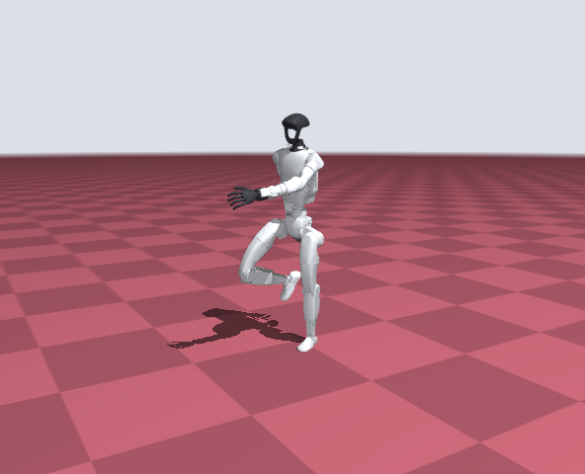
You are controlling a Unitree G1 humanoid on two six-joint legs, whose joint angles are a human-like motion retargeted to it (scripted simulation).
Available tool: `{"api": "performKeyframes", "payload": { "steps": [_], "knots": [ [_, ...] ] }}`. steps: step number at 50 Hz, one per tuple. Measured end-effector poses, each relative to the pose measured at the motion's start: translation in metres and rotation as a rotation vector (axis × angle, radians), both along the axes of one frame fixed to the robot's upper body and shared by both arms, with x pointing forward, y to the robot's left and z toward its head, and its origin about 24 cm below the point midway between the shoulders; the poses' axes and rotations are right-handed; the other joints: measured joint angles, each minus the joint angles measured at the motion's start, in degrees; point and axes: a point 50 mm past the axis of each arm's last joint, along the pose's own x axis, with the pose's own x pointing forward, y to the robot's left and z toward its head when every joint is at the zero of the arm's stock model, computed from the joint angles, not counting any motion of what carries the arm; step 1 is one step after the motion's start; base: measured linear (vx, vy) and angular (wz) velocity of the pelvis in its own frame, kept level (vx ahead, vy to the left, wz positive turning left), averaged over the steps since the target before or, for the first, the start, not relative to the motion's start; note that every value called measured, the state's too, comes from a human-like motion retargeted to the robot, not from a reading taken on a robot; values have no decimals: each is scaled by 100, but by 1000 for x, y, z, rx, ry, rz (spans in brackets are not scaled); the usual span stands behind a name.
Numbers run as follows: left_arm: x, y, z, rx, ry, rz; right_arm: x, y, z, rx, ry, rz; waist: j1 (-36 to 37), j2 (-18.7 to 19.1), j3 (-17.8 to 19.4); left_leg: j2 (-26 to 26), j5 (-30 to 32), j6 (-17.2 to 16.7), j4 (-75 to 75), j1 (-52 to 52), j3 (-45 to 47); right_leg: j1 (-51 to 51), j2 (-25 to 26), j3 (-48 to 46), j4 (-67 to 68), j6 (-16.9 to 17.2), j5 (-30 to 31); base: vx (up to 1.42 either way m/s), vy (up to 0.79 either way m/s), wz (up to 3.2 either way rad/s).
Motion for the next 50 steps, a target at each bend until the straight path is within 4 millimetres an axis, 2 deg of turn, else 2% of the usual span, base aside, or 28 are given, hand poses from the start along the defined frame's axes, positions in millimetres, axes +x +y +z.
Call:
{"api": "performKeyframes", "payload": {
  "steps": [3,5,7,8,10,11,12,13,14,15,17,20,22,23,25,26,27,28,30,32,33,35,37,40,43,45,48,50],
  "knots": [
    [4,-19,75,38,-235,-96,-47,34,15,206,119,-18,-305,233,0,135,193,195,-498,405,-627,-289,48,-156,463,-50,-625,39,-1,195],
    [2,-27,108,62,-281,-188,-67,48,25,345,220,7,-418,270,74,170,143,368,-506,602,-921,-536,232,-74,460,-50,-787,38,-8,149],
    [-4,-36,127,38,-311,-282,-76,55,31,419,280,41,-434,256,74,210,115,435,-506,775,-1134,-665,490,-31,60,-59,-980,38,-11,108],
    [-8,-42,134,3,-324,-347,-76,57,32,443,290,56,-418,245,68,244,105,451,-506,855,-1223,-666,637,-36,-279,-63,-1122,38,-13,83],
    [-12,-39,140,-10,-363,-359,-63,48,25,347,254,-99,-333,206,17,264,81,458,-506,991,-1342,-723,982,77,-1126,-70,-1281,37,-13,59],
    [-13,-36,139,-17,-384,-342,-48,39,18,242,199,-282,-268,184,-17,267,67,434,-506,1037,-1392,-702,1184,176,-1717,-49,-1318,36,-13,45],
    [-15,-34,136,-15,-398,-332,-36,30,13,180,154,-306,-199,168,-48,266,50,411,-506,1078,-1442,-655,1378,283,-2364,-24,-1323,35,-13,43],
    [-17,-32,128,9,-400,-336,-29,25,10,200,118,-12,-124,165,-74,258,28,392,-506,1109,-1492,-556,1558,407,-3125,9,-1264,35,-12,52],
    [-18,-28,118,-12,-402,-316,-16,15,6,147,62,78,-81,143,-119,234,14,373,-506,1124,-1573,-387,1661,508,-4004,21,-1169,36,-12,66],
    [-19,-22,106,-56,-402,-282,0,3,1,56,0,65,-54,113,-173,201,2,354,-506,1130,-1670,-182,1725,596,-4942,23,-1056,39,-11,97],
    [-24,-15,65,-187,-311,-268,36,-24,-4,-97,-101,8,-50,12,-145,42,-35,343,-473,1252,-1975,675,1609,628,-7269,100,-719,45,-11,139],
    [-33,-5,-28,-405,-26,-150,92,-58,-2,-261,-201,-1,147,-381,202,-445,-89,464,-390,1794,-2550,2339,1231,839,-10324,562,483,54,-15,127],
    [-54,7,-117,-425,308,-10,134,-70,3,-308,-289,23,725,-458,377,-631,48,529,-236,2008,-2709,2845,1120,988,-10831,692,1054,50,-20,18],
    [-78,22,-163,-408,490,80,158,-71,6,-315,-354,47,996,-494,450,-703,185,538,-48,2059,-2721,3072,1068,981,-10902,675,1095,46,-22,-12],
    [-152,58,-242,-295,884,225,214,-72,19,-310,-514,49,1442,-657,654,-985,330,466,996,1826,-2413,3516,814,961,-10907,661,969,40,-22,29],
    [-197,75,-269,-274,1050,282,248,-77,32,-351,-634,28,1288,-656,374,-850,30,45,3498,267,-1843,3159,736,697,-10531,555,666,29,-17,139],
    [-244,90,-288,-266,1196,348,280,-82,48,-386,-749,0,1209,-689,144,-674,-195,-188,5518,-1000,-1280,2883,638,508,-10258,488,434,26,-11,164],
    [-290,106,-301,-270,1296,438,312,-85,66,-412,-853,-39,1284,-788,16,-413,-273,-42,6572,-1680,-730,2767,503,471,-10193,503,343,31,-10,109],
    [-368,133,-309,-303,1430,600,373,-91,115,-456,-1073,-180,1376,-804,-48,330,-888,441,8510,-2702,-43,2909,499,287,-10415,513,310,34,-15,68],
    [-432,150,-302,-356,1599,555,422,-85,166,-344,-1256,-290,1655,-1046,-167,417,-1854,1208,9547,-3339,320,2879,377,337,-10570,507,340,31,-17,24],
    [-459,163,-295,-355,1630,577,440,-88,193,-327,-1363,-378,1844,-1118,-181,528,-1982,1277,10112,-3670,470,2878,343,335,-10528,538,270,39,-12,4],
    [-505,192,-274,-296,1620,721,464,-100,248,-352,-1575,-584,2265,-1114,-110,830,-1766,1079,11114,-4309,533,3242,409,253,-10842,574,254,44,-9,3],
    [-549,215,-246,-290,1687,837,479,-98,284,-312,-1693,-602,2574,-1300,-166,939,-2202,1328,11367,-4551,835,3355,353,206,-11018,597,290,39,-7,11],
    [-597,244,-203,-312,1576,1240,491,-95,328,-355,-1828,-572,2904,-1391,-165,1321,-2254,1403,11420,-4761,1103,3559,390,150,-11055,587,183,41,-2,9],
    [-623,249,-182,-439,1341,1606,497,-87,346,-389,-1869,-535,2951,-1379,-206,1531,-2148,1423,10675,-4682,1243,3683,471,32,-10881,587,-21,42,3,28],
    [-626,240,-187,-532,1260,1696,499,-80,343,-368,-1863,-553,2909,-1381,-264,1547,-2010,1378,9731,-4463,1362,3729,503,-67,-10756,598,-140,41,8,34],
    [-599,219,-220,-608,1340,1556,495,-63,312,-294,-1795,-546,2905,-1464,-247,1345,-1880,1248,7273,-3506,1924,3802,433,-158,-10527,706,-253,44,14,16],
    [-560,211,-247,-587,1380,1407,487,-52,278,-256,-1712,-490,3072,-1616,82,691,-1606,1060,4476,-2150,2663,4040,168,-139,-10330,909,-305,53,25,-20]
  ]
}}
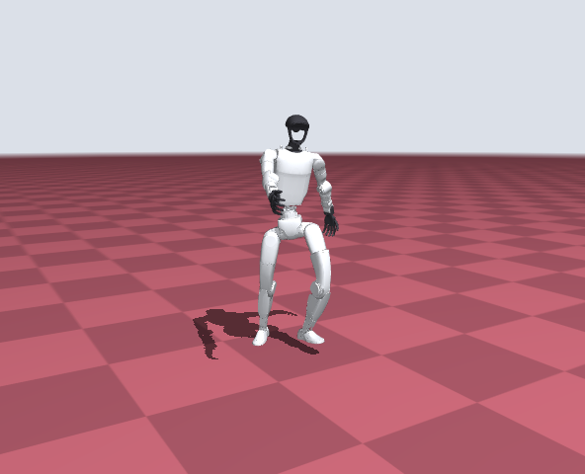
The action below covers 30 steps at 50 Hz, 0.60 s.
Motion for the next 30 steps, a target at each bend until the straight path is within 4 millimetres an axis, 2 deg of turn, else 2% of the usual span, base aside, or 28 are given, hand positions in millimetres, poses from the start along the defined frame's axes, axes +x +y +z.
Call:
{"api": "performKeyframes", "payload": {
  "steps": [2,3,4,5,7,9,11,13,15,16,19,21,23,25,27,30],
  "knots": [
    [56,-4,-23,48,-105,-81,-19,5,-45,-35,112,28,119,164,275,-778,1091,-86,-3227,1393,414,307,43,0,245,105,-76,55,35,13],
    [86,-8,-32,53,-161,-115,-33,6,-73,-68,205,50,19,363,243,-849,1612,-194,-4164,1738,361,389,258,-92,404,30,-111,53,37,125],
    [113,-17,-40,14,-182,-208,-55,4,-107,-78,319,78,-218,509,202,-773,1740,-481,-4312,1835,199,496,399,-303,596,-67,-66,52,35,217],
    [140,-28,-47,-40,-184,-335,-83,3,-141,-73,443,108,-522,629,157,-624,1671,-856,-4064,1808,-17,615,502,-572,805,-175,19,50,34,273],
    [212,-53,-53,-92,-250,-607,-154,1,-205,-101,734,213,-988,847,79,-651,1894,-989,-4388,1971,-685,269,572,-784,2024,-483,395,45,31,262],
    [292,-85,-44,-98,-338,-944,-240,1,-252,-122,1038,361,-1359,1004,-83,-671,2013,-1042,-4618,1941,-1279,-885,438,-685,4369,-654,408,40,26,258],
    [372,-116,-15,-19,-442,-1238,-327,6,-277,-102,1334,508,-1829,1231,-72,-601,2050,-1169,-4767,2041,-1883,-1603,525,-558,6075,-808,109,45,15,264],
    [443,-142,32,134,-576,-1431,-402,13,-284,-60,1569,610,-2258,1345,33,-559,1976,-1292,-4774,2207,-2283,-2358,436,-407,7848,-900,-293,48,5,193],
    [496,-161,88,307,-728,-1528,-465,19,-278,34,1734,628,-2738,1417,95,-543,1920,-1366,-4683,2338,-2619,-3024,290,-278,9304,-963,-618,48,4,159],
    [515,-166,116,388,-813,-1538,-491,20,-274,102,1785,598,-2961,1468,94,-515,1915,-1375,-4659,2397,-2750,-3356,247,-219,9865,-965,-734,48,3,122],
    [556,-174,202,561,-1079,-1490,-550,23,-255,284,1903,529,-3370,1638,133,-429,2003,-1091,-4981,2812,-2920,-4389,371,10,11083,-1033,-1012,47,-2,45],
    [569,-176,250,627,-1227,-1459,-578,24,-242,380,1954,485,-3561,1717,183,-342,1868,-886,-4981,3064,-2930,-4944,615,99,11388,-1047,-1132,48,-8,14],
    [573,-176,286,666,-1343,-1442,-599,23,-231,447,1994,444,-3780,1765,183,-274,1746,-769,-4981,3275,-2968,-5380,818,91,11327,-1025,-1190,47,-11,33],
    [574,-175,312,683,-1436,-1416,-609,21,-224,487,2016,399,-3998,1789,146,-258,1651,-723,-4981,3400,-3054,-5699,803,3,10948,-1052,-1197,45,-10,47],
    [574,-177,326,665,-1509,-1377,-606,18,-226,506,2002,346,-4127,1795,79,-301,1581,-701,-4981,3456,-3158,-5807,558,-182,10206,-1152,-1207,44,-9,47],
    [574,-187,326,579,-1583,-1327,-582,18,-239,506,1923,300,-4090,1820,-54,-382,1492,-707,-4981,3493,-3259,-5558,260,-589,8402,-1212,-1262,44,-11,33]
  ]
}}
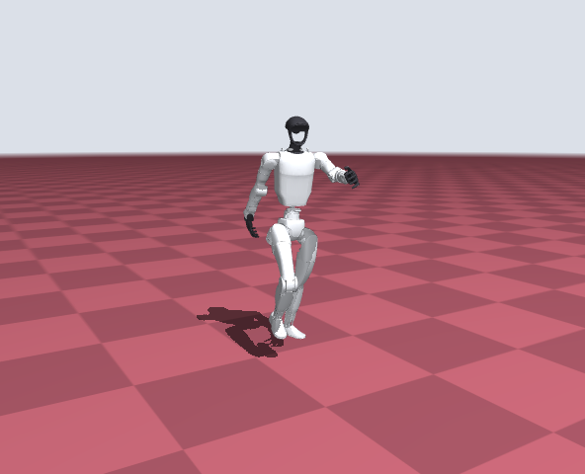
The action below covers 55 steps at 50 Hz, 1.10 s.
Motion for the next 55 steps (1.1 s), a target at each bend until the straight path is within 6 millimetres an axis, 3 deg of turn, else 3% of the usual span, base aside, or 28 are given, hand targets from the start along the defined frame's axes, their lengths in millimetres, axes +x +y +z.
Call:
{"api": "performKeyframes", "payload": {
  "steps": [3,5,7,9,11,13,15,17,18,21,23,25,27,30,32,33,35,38,40,41,43,44,47,49,51,53,55],
  "knots": [
    [-4,-18,-31,-89,72,-56,47,-5,-19,-19,-117,56,188,73,-99,-70,-50,-91,42,38,-118,1043,-6,-637,-3059,197,118,49,-14,45],
    [-12,-29,-68,-152,162,-83,86,-16,-30,-46,-191,161,252,68,-1,-139,-126,-146,210,212,-302,2362,266,-1020,-5865,502,613,61,-19,74],
    [-28,-30,-122,-150,311,-81,132,-29,-36,-71,-256,334,456,-196,180,-439,-133,-51,375,624,-455,3721,467,-989,-8267,881,1863,72,-27,3],
    [-62,-18,-197,-50,525,-91,185,-41,-37,-104,-372,473,1018,-412,212,-730,87,134,659,908,-253,4277,507,-621,-8961,1216,2596,72,-32,-161],
    [-124,8,-282,51,827,-76,248,-50,-31,-183,-543,523,1612,-585,305,-918,399,242,1507,940,179,4743,498,-125,-9114,1442,2687,68,-33,-235],
    [-218,42,-352,82,1235,-30,321,-54,-13,-274,-726,520,1925,-829,296,-819,54,189,3990,-56,661,5069,392,296,-9317,1446,2645,54,-27,-158],
    [-319,69,-388,-12,1525,166,404,-59,26,-478,-1021,364,1873,-811,-133,-88,-545,89,7661,-2210,926,4777,405,339,-9319,1328,2440,45,-9,-37],
    [-407,87,-396,-44,1734,332,477,-55,81,-570,-1319,118,2136,-882,-242,276,-1144,411,9718,-3390,1017,4547,403,536,-9060,1299,2137,45,-8,-94],
    [-446,92,-393,-59,1863,325,506,-44,109,-527,-1428,29,2301,-1037,-277,240,-1620,743,10365,-3813,1040,4545,392,758,-9254,1293,2241,40,-12,-131],
    [-527,97,-378,-158,2010,399,567,-27,197,-511,-1736,-162,2833,-1304,-269,411,-2038,888,12024,-5080,1130,4497,343,1191,-9319,1248,2168,43,-6,-121],
    [-566,95,-366,-228,2063,421,588,-17,247,-537,-1888,-139,3107,-1379,-251,573,-2169,903,12625,-5776,1148,4548,346,1349,-9319,1158,2093,47,0,-76],
    [-586,101,-353,-701,1945,804,600,-7,282,-532,-1966,-11,3293,-1373,-225,738,-2281,967,12836,-6260,1185,4703,354,1438,-9319,1019,1992,49,5,-49],
    [-624,80,-341,-286,2238,359,606,0,309,-623,-2036,92,3385,-1380,-198,802,-2269,1074,12642,-6599,1249,4879,341,1473,-9319,997,1882,50,9,-28],
    [-645,64,-331,-319,2339,306,610,11,321,-593,-2052,85,3421,-1332,-267,822,-2122,1087,11733,-6807,1373,5116,358,1521,-9319,1011,1725,50,11,-20],
    [-637,56,-337,-378,2317,328,609,17,313,-518,-2035,-8,3388,-1288,-354,807,-1963,1040,10630,-6660,1521,5212,396,1545,-9287,1021,1623,49,13,-15],
    [-625,56,-344,-479,2254,421,608,20,305,-468,-2015,-54,3367,-1264,-399,807,-1875,1019,9941,-6487,1642,5239,417,1556,-9240,1025,1560,50,14,-14],
    [-597,52,-359,-420,2193,342,603,24,279,-402,-1958,-120,3336,-1272,-458,755,-1694,970,8203,-5896,2043,5279,431,1585,-9137,1080,1448,52,16,-23],
    [-516,68,-387,-397,1934,480,582,21,217,-338,-1815,-156,3658,-1384,-50,-49,-1070,612,3805,-3732,3088,5661,249,1832,-8892,1340,1283,64,23,-92],
    [-450,85,-395,-372,1663,631,557,15,170,-360,-1735,-195,3833,-1106,229,-557,10,562,890,-2221,3467,6084,480,2020,-8676,1396,1147,72,34,-75],
    [-423,88,-395,-375,1595,651,536,10,136,-381,-1637,-139,3624,-949,217,-474,255,298,727,-2029,3453,6237,650,1928,-8524,1315,1113,69,35,59],
    [-368,90,-392,-356,1494,620,477,0,69,-388,-1404,38,3037,-695,174,-395,566,-171,513,-1722,3169,6447,947,1663,-8117,1149,1303,63,32,184],
    [-336,90,-387,-321,1439,559,439,-4,38,-359,-1280,154,2729,-584,105,-377,660,-245,383,-1624,2923,6173,1066,1495,-7347,1093,1462,54,30,219],
    [-227,85,-351,-158,1234,351,301,-17,-27,-166,-833,459,1804,-209,-35,-240,825,-277,36,-1403,2005,5069,1361,906,-4737,859,1913,51,23,245],
    [-152,86,-302,-24,1052,259,209,-22,-41,-1,-515,630,1490,-134,-177,-175,758,-331,0,-1514,1720,3687,1190,675,-2409,726,1672,46,9,139],
    [-93,89,-242,81,863,233,129,-26,-36,131,-242,709,1213,-125,-182,-155,657,-421,0,-1424,1553,2698,995,621,-632,571,1204,50,5,86],
    [-52,92,-180,137,670,240,66,-31,-20,189,-60,665,871,-114,-196,-157,600,-450,0,-1324,1371,1843,900,670,734,580,923,50,4,78],
    [-25,93,-116,98,456,252,24,-36,-4,179,25,539,593,-25,-191,-77,523,-386,0,-1242,1197,1022,959,720,1711,645,974,48,3,60]
  ]
}}
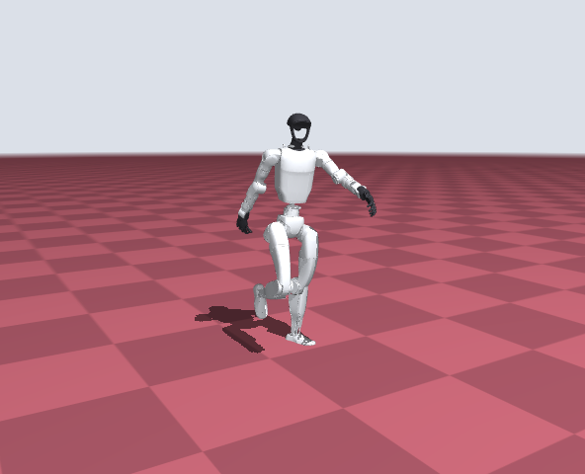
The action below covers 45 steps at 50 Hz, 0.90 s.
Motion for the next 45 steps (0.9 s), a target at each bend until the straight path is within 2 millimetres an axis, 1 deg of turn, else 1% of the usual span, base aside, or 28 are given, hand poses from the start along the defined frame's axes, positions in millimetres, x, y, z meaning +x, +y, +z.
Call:
{"api": "performKeyframes", "payload": {
  "steps": [3,5,7,10,13,15,16,17,19,20,21,22,23,24,25,26,27,28,30,32,33,35,37,38,40,42,43,45],
  "knots": [
    [18,-10,79,34,-283,-37,-40,-1,20,-127,21,-299,-407,109,103,106,-107,137,0,238,-234,-720,-62,-94,648,14,-170,50,2,64],
    [21,-18,118,82,-414,-78,-58,5,29,-166,39,-407,-555,111,157,137,-170,210,0,435,-319,-1014,-135,-156,698,-80,-364,49,-3,44],
    [21,-28,144,138,-493,-125,-66,14,32,-144,57,-437,-607,45,153,101,-213,258,0,606,-371,-1190,-229,-217,417,-183,-472,48,-6,27],
    [20,-43,158,187,-538,-189,-57,30,24,-71,47,-442,-562,-71,27,6,-276,274,0,785,-412,-1250,-342,-378,-559,-320,-598,48,-9,9],
    [20,-55,143,168,-516,-236,-21,40,3,-15,-52,-435,-413,-113,-211,-88,-377,228,0,822,-411,-947,-375,-689,-2423,-380,-667,46,-9,0],
    [19,-62,121,119,-481,-260,15,41,-13,-3,-154,-408,-299,-102,-372,-155,-436,186,0,811,-421,-445,-390,-1012,-4243,-375,-683,48,-10,17],
    [17,-66,104,69,-455,-266,37,38,-21,-20,-213,-389,-261,-87,-378,-186,-447,159,0,870,-469,70,-340,-1229,-5515,-331,-578,53,-10,49],
    [14,-70,86,11,-427,-264,61,34,-27,-44,-271,-367,-233,-106,-325,-237,-467,142,25,987,-550,707,-277,-1437,-6889,-258,-350,61,-12,80],
    [6,-76,39,-109,-331,-224,112,25,-37,-106,-373,-281,-116,-360,39,-485,-525,193,188,1482,-804,2338,-158,-1697,-9683,67,725,69,-17,57],
    [0,-77,12,-141,-256,-197,139,23,-39,-124,-416,-208,45,-568,243,-673,-537,265,282,1763,-897,3030,-154,-1706,-10717,290,1391,70,-22,-64],
    [-13,-75,-28,-128,-135,-204,168,22,-39,-124,-489,-152,423,-698,283,-815,-435,366,489,1835,-791,3140,-215,-1516,-10728,458,1567,68,-24,-149],
    [-32,-72,-71,-119,2,-206,199,21,-38,-126,-570,-102,799,-821,336,-937,-300,452,779,1873,-660,3271,-273,-1298,-10725,596,1670,65,-26,-230],
    [-60,-66,-117,-112,170,-199,232,21,-33,-131,-666,-65,1170,-929,413,-1017,-99,512,1232,1840,-481,3445,-323,-1024,-10693,673,1627,63,-25,-234],
    [-97,-55,-163,-125,370,-179,268,21,-26,-132,-759,-24,1456,-1065,485,-1042,-6,508,2096,1580,-305,3633,-427,-776,-10701,694,1578,60,-24,-227],
    [-144,-45,-204,-155,587,-152,303,22,-16,-133,-849,21,1698,-1216,554,-1038,33,471,3167,1206,-130,3827,-559,-543,-10730,688,1526,52,-19,-152],
    [-194,-34,-235,-201,799,-93,344,21,1,-153,-950,40,1726,-1223,429,-741,-213,483,4856,242,-145,3820,-512,-450,-10910,538,1605,46,-14,-94],
    [-248,-26,-257,-246,986,-32,384,20,22,-174,-1072,28,1769,-1241,303,-500,-481,526,6383,-648,-157,3784,-500,-364,-11013,454,1613,43,-6,-54],
    [-300,-22,-271,-270,1128,29,425,22,49,-189,-1235,-47,1845,-1285,174,-374,-792,631,7585,-1388,-167,3688,-558,-291,-10963,498,1477,47,-2,-83],
    [-392,-20,-280,-315,1344,141,494,27,116,-178,-1546,-297,2134,-1423,151,-198,-1447,920,9438,-2422,-90,3600,-700,-16,-10763,609,1207,51,0,-121],
    [-461,-24,-276,-401,1447,241,541,32,188,-110,-1803,-595,2522,-1559,181,45,-1882,1135,10719,-3239,-3,3571,-757,311,-10731,587,1110,50,0,-128],
    [-489,-26,-271,-454,1470,292,556,32,222,-69,-1910,-728,2704,-1621,190,157,-2018,1192,11204,-3628,3,3570,-776,439,-10736,570,1074,50,0,-99],
    [-540,-30,-256,-544,1525,385,574,30,282,-13,-2065,-920,2977,-1692,212,321,-2171,1294,11896,-4389,-105,3762,-761,565,-11030,453,1158,49,2,-60],
    [-585,-35,-237,-589,1622,444,582,27,328,3,-2177,-994,3172,-1719,247,404,-2209,1301,12126,-4968,-199,3890,-767,625,-11030,427,1093,49,6,-34],
    [-606,-39,-226,-598,1685,459,584,27,345,4,-2220,-999,3242,-1732,268,402,-2184,1297,12102,-5195,-225,3970,-787,650,-11030,410,1060,49,9,-24],
    [-637,-48,-207,-606,1807,467,586,28,373,1,-2285,-984,3311,-1750,300,339,-2083,1285,11811,-5564,-258,4124,-830,672,-11030,383,990,48,11,-10],
    [-649,-56,-200,-619,1877,459,586,32,387,1,-2315,-961,3283,-1749,276,317,-1976,1331,11162,-5732,-209,4247,-842,651,-11029,378,920,47,12,5],
    [-648,-60,-200,-631,1888,453,587,34,390,1,-2318,-950,3256,-1742,240,357,-1945,1385,10730,-5730,-135,4289,-830,640,-11026,381,887,47,12,6],
    [-636,-66,-210,-658,1860,434,588,39,384,-6,-2304,-922,3194,-1713,132,486,-1926,1516,9616,-5533,137,4315,-785,635,-10957,403,794,47,12,1]
  ]
}}
